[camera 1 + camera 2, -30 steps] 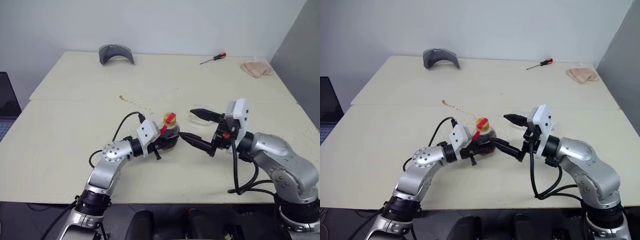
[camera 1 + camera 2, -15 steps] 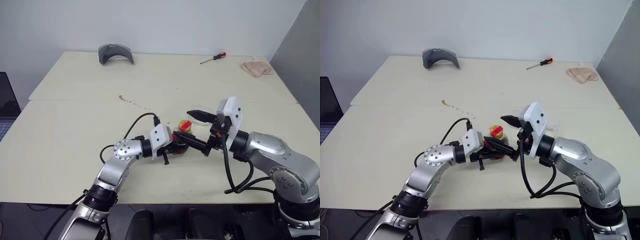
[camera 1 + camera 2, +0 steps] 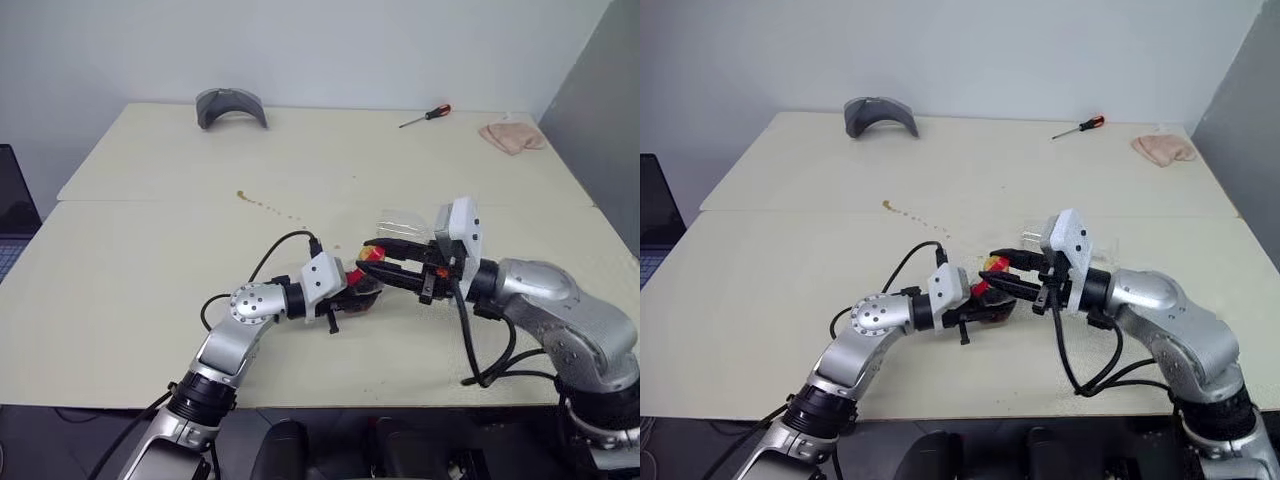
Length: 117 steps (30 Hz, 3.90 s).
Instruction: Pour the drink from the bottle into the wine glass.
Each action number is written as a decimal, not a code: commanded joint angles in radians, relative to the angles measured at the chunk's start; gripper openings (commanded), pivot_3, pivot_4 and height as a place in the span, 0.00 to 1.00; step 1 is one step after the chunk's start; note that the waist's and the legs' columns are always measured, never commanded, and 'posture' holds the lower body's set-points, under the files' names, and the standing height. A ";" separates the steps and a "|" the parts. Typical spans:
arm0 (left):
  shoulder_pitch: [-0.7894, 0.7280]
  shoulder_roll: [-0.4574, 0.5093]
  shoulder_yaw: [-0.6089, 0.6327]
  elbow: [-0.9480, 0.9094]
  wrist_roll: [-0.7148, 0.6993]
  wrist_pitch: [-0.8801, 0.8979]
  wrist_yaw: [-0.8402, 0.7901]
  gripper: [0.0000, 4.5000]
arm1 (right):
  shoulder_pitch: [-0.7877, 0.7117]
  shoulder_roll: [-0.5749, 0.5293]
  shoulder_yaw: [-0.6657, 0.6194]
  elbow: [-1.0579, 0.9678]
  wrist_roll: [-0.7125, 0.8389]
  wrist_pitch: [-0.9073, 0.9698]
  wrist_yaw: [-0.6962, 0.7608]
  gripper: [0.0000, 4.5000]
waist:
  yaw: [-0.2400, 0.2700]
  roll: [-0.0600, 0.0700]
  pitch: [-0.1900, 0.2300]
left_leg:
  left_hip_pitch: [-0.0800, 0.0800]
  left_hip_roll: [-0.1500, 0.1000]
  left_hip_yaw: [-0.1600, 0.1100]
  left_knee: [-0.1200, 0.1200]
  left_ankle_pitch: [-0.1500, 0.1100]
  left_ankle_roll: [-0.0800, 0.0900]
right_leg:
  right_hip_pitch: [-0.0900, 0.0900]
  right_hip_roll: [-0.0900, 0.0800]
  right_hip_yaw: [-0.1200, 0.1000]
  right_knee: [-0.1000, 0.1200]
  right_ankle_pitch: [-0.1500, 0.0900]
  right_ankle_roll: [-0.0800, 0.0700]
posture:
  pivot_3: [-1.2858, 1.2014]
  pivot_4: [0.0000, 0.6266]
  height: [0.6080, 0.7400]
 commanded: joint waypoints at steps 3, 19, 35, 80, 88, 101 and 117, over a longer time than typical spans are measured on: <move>0.008 -0.003 0.001 -0.093 -0.032 -0.027 -0.019 0.18 | -0.181 -0.065 0.093 0.363 -0.176 -0.228 0.308 0.27 | 0.001 0.000 0.000 | 0.000 0.001 -0.001 0.000 0.000 0.000 | 0.000 0.001 0.000 0.000 0.002 -0.004 | 0.52 0.24 1.00; 0.001 -0.099 0.034 0.034 0.019 -0.092 0.113 0.18 | 0.171 0.098 -0.265 -0.291 0.137 0.251 -0.383 0.99 | 0.027 0.001 0.000 | -0.001 0.000 -0.001 0.000 0.000 0.000 | 0.001 -0.003 -0.001 0.000 0.002 -0.004 | 0.52 0.24 1.00; -0.032 -0.119 0.016 0.096 0.025 -0.132 0.106 0.17 | 0.197 0.263 -0.112 -0.327 0.010 0.227 -0.601 0.99 | 0.023 0.002 0.000 | -0.001 0.000 0.000 0.000 0.000 0.000 | 0.000 -0.002 0.000 0.000 0.000 0.000 | 0.52 0.24 1.00; -0.004 -0.121 -0.013 0.079 0.035 -0.170 0.097 0.16 | 0.194 0.257 -0.158 -0.261 0.029 0.136 -0.505 0.99 | 0.023 0.002 0.001 | 0.000 0.000 0.000 0.001 -0.001 0.002 | 0.000 -0.001 0.000 0.000 0.002 -0.004 | 0.52 0.24 1.00; -0.014 -0.122 -0.006 0.094 0.036 -0.181 0.092 0.16 | 0.246 0.125 -0.250 -0.189 -0.026 0.079 -0.433 0.99 | 0.025 0.002 0.001 | -0.001 -0.001 0.000 0.001 -0.001 0.002 | 0.001 -0.001 0.000 0.000 0.002 -0.004 | 0.52 0.24 1.00; -0.023 -0.128 -0.003 0.112 0.037 -0.186 0.094 0.16 | 0.270 0.035 -0.266 -0.364 0.215 0.211 -0.388 0.99 | 0.022 0.002 0.001 | 0.000 0.000 -0.001 0.001 -0.001 0.002 | 0.001 0.000 0.000 0.000 0.002 -0.003 | 0.52 0.24 1.00; -0.023 -0.132 -0.005 0.110 0.041 -0.185 0.096 0.16 | 0.251 0.106 -0.215 -0.238 0.010 0.081 -0.442 0.99 | 0.025 0.002 0.001 | -0.001 0.000 0.000 0.001 -0.001 0.002 | 0.001 -0.001 0.000 0.000 0.001 -0.002 | 0.52 0.24 1.00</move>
